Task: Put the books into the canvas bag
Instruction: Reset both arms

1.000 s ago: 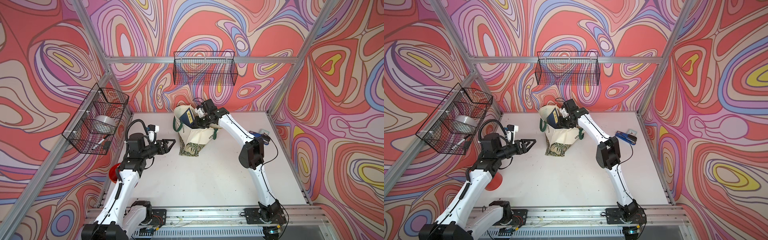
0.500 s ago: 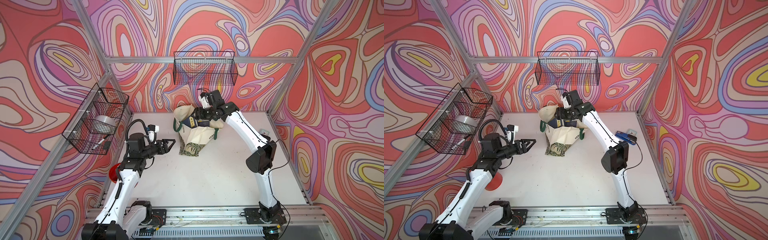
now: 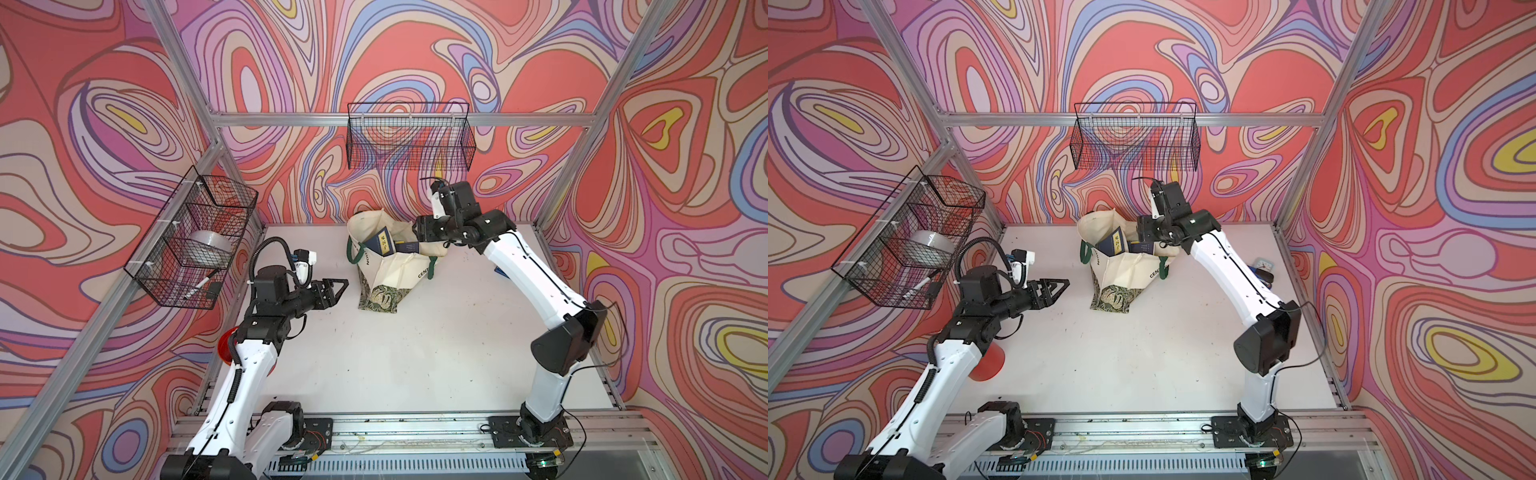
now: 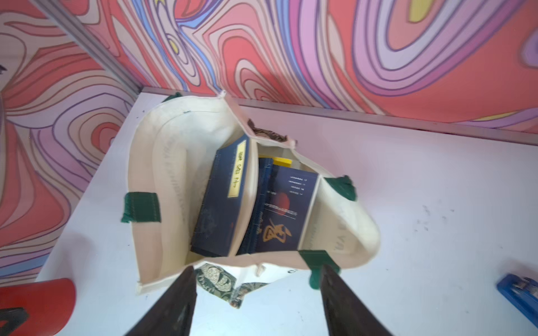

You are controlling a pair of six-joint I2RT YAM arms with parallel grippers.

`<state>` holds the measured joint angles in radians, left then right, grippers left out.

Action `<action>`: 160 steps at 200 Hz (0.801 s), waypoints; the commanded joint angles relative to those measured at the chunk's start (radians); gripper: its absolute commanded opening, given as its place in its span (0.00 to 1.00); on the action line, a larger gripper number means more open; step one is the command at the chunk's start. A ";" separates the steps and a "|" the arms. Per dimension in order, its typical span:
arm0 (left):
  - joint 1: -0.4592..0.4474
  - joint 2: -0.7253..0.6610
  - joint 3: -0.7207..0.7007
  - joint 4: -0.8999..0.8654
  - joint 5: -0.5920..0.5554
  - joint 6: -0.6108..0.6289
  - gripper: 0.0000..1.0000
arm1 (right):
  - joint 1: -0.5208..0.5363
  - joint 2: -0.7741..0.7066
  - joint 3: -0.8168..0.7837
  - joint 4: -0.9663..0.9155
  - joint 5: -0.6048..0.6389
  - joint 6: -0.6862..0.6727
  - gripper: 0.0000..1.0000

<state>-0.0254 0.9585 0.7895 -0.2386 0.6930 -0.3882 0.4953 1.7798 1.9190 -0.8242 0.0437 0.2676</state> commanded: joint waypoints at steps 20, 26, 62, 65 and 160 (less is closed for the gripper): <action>-0.065 -0.045 0.005 -0.113 -0.147 0.154 0.67 | -0.068 -0.287 -0.412 0.213 0.183 -0.006 0.79; -0.079 -0.048 0.005 -0.125 -0.180 0.183 0.68 | -0.071 -0.327 -0.475 0.248 0.219 -0.017 0.82; -0.105 -0.069 -0.086 -0.015 -0.361 0.295 0.88 | -0.087 -0.513 -0.817 0.491 0.400 -0.143 0.98; -0.105 -0.070 -0.101 0.016 -0.376 0.298 0.89 | -0.088 -0.527 -0.848 0.525 0.400 -0.162 0.98; -0.100 0.135 -0.375 0.582 -0.820 0.272 1.00 | -0.277 -0.620 -1.489 1.272 0.411 -0.205 0.98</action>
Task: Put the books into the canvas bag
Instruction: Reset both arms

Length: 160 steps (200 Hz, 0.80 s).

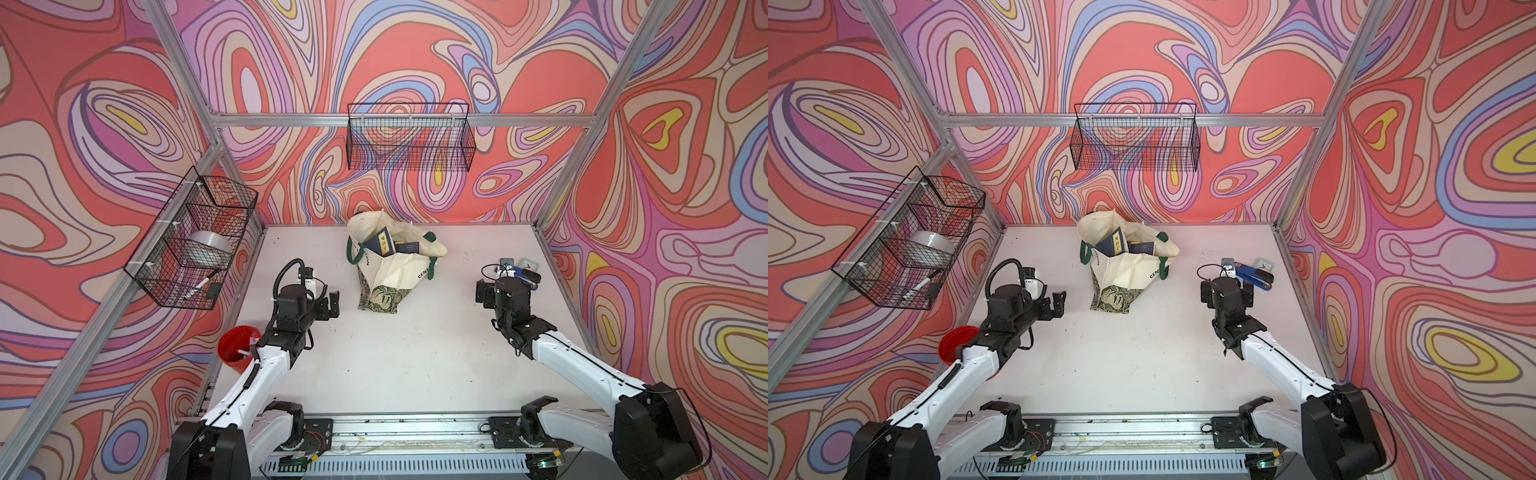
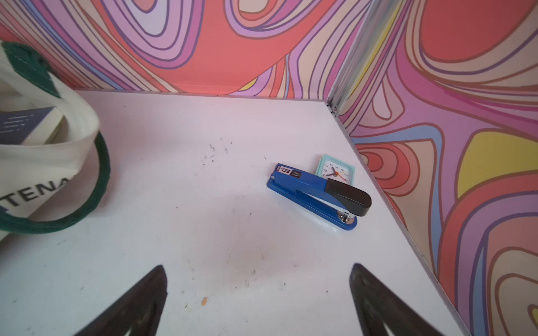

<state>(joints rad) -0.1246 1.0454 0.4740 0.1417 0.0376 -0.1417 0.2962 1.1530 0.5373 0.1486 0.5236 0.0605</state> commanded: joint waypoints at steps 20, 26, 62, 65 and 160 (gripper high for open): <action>-0.002 0.104 -0.096 0.268 -0.210 0.087 1.00 | -0.153 0.055 -0.212 0.521 -0.143 0.072 0.98; -0.001 0.116 -0.112 0.293 -0.221 0.098 1.00 | -0.162 0.082 -0.233 0.579 -0.143 0.076 0.98; -0.001 0.140 -0.155 0.390 -0.299 0.135 1.00 | -0.173 0.286 -0.273 0.891 -0.156 0.026 0.98; -0.001 0.144 -0.159 0.404 -0.304 0.141 1.00 | -0.173 0.301 -0.272 0.919 -0.168 0.011 0.99; 0.004 0.373 -0.191 0.829 -0.259 0.198 1.00 | -0.244 0.564 -0.160 0.983 -0.244 -0.015 0.99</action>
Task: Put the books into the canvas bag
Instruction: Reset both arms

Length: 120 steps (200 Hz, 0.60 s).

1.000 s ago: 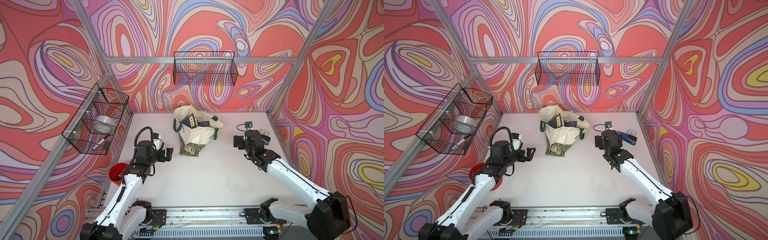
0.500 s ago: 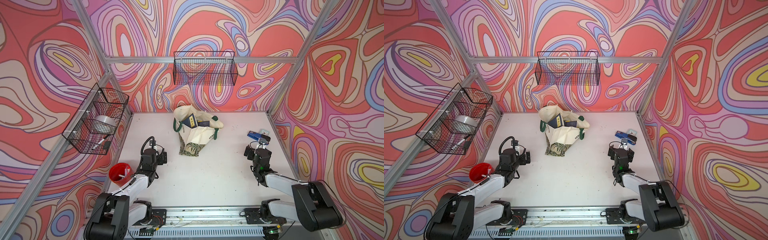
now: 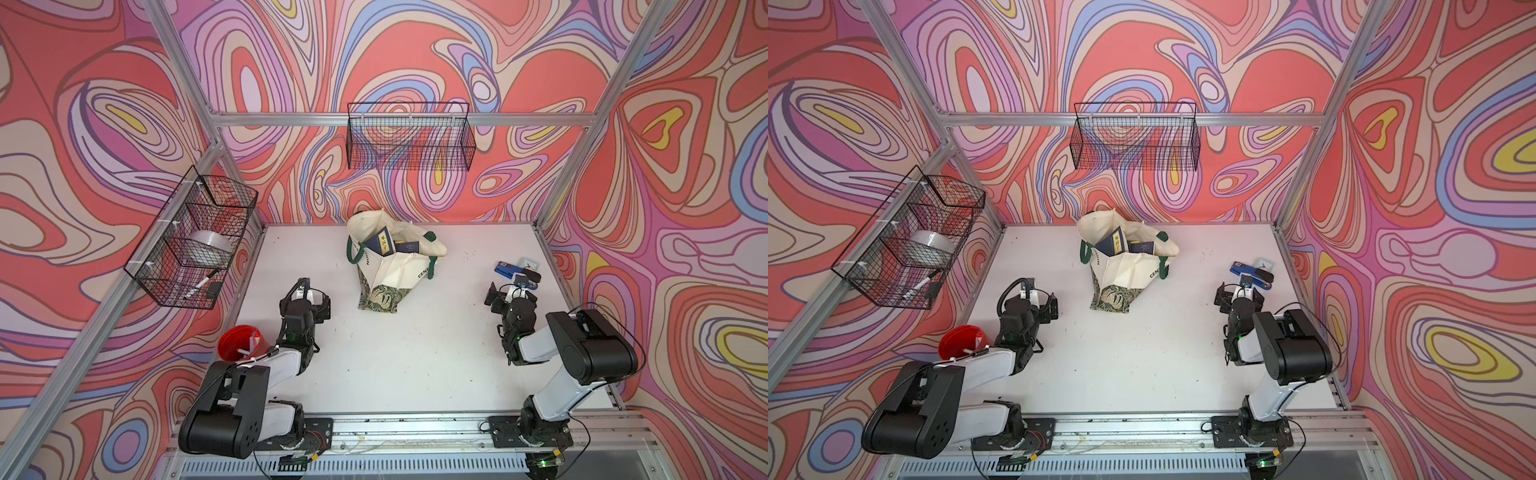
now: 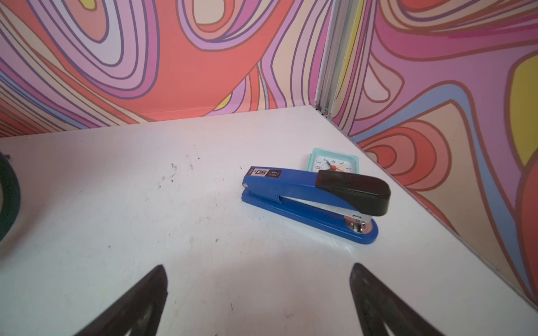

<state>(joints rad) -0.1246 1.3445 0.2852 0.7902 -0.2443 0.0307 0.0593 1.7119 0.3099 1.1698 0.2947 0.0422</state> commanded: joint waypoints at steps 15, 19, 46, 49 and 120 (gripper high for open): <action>0.003 0.136 0.004 0.234 0.020 0.029 1.00 | -0.011 0.004 0.156 -0.204 -0.033 0.009 0.98; 0.003 0.151 0.005 0.251 0.020 0.032 1.00 | -0.017 0.007 0.148 -0.172 -0.046 0.009 0.98; 0.025 0.158 0.032 0.182 0.031 -0.003 1.00 | -0.021 0.002 0.144 -0.183 -0.036 0.013 0.99; 0.028 0.167 0.035 0.183 0.031 -0.007 1.00 | -0.021 0.004 0.143 -0.176 -0.036 0.013 0.98; 0.049 0.206 0.066 0.170 0.067 -0.008 1.00 | -0.021 0.004 0.141 -0.170 -0.032 0.010 0.98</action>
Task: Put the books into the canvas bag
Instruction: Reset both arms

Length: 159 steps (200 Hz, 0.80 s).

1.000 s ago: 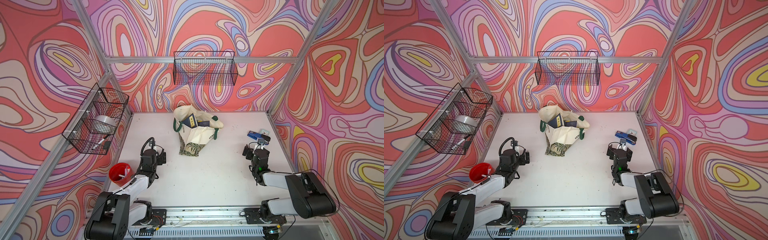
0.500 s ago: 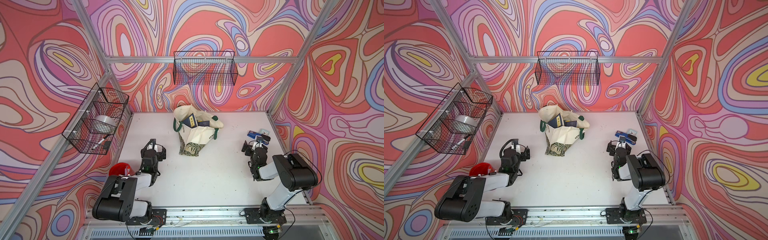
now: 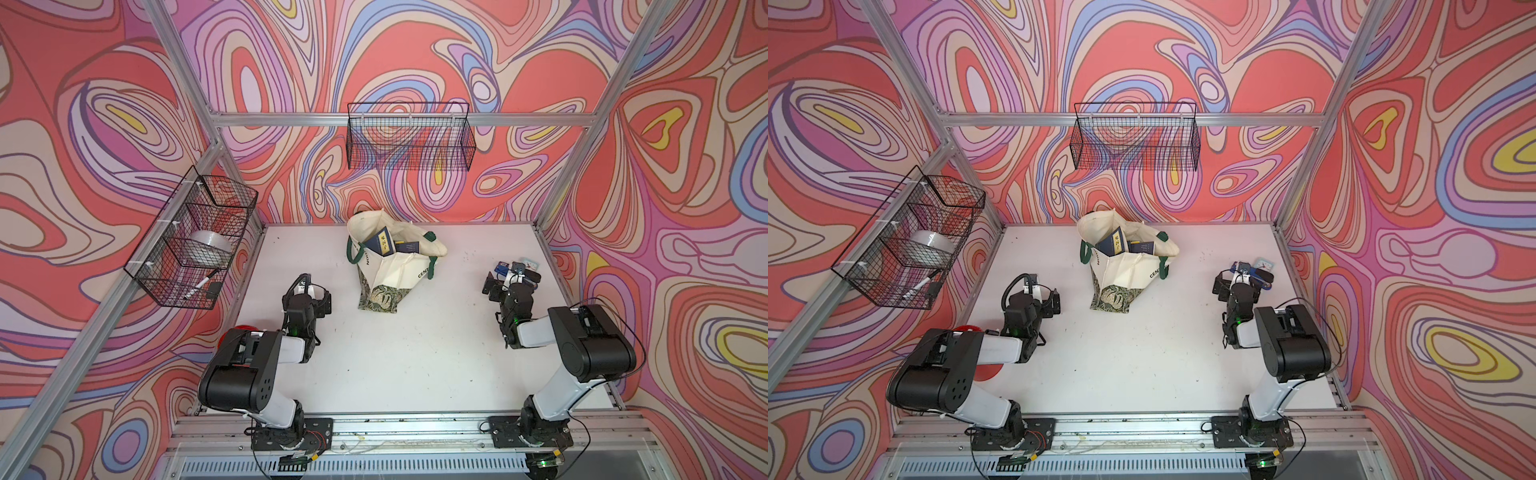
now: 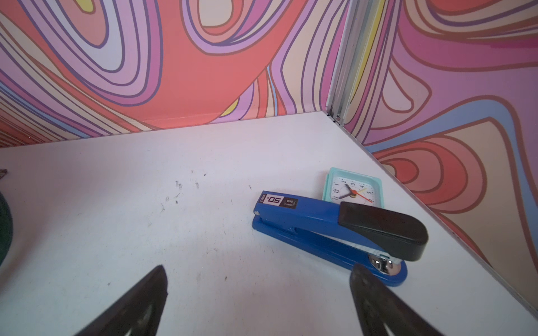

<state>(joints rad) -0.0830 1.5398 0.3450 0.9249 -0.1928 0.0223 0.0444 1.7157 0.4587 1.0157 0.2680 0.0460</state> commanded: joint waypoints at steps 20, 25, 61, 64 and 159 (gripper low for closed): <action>0.008 0.006 0.009 0.024 0.015 -0.002 1.00 | -0.006 0.000 -0.008 -0.016 -0.006 0.006 0.98; 0.007 0.008 0.006 0.030 0.015 -0.001 1.00 | -0.006 0.000 -0.008 -0.016 -0.006 0.006 0.98; 0.008 0.005 0.009 0.018 0.015 -0.002 1.00 | -0.006 0.000 -0.008 -0.015 -0.006 0.006 0.99; 0.008 0.006 0.009 0.019 0.015 -0.002 1.00 | -0.006 -0.001 -0.008 -0.015 -0.006 0.006 0.98; 0.008 0.007 0.012 0.016 0.018 -0.003 1.00 | -0.006 0.000 -0.008 -0.016 -0.006 0.006 0.98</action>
<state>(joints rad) -0.0830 1.5398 0.3450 0.9241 -0.1829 0.0223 0.0444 1.7157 0.4587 1.0153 0.2680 0.0460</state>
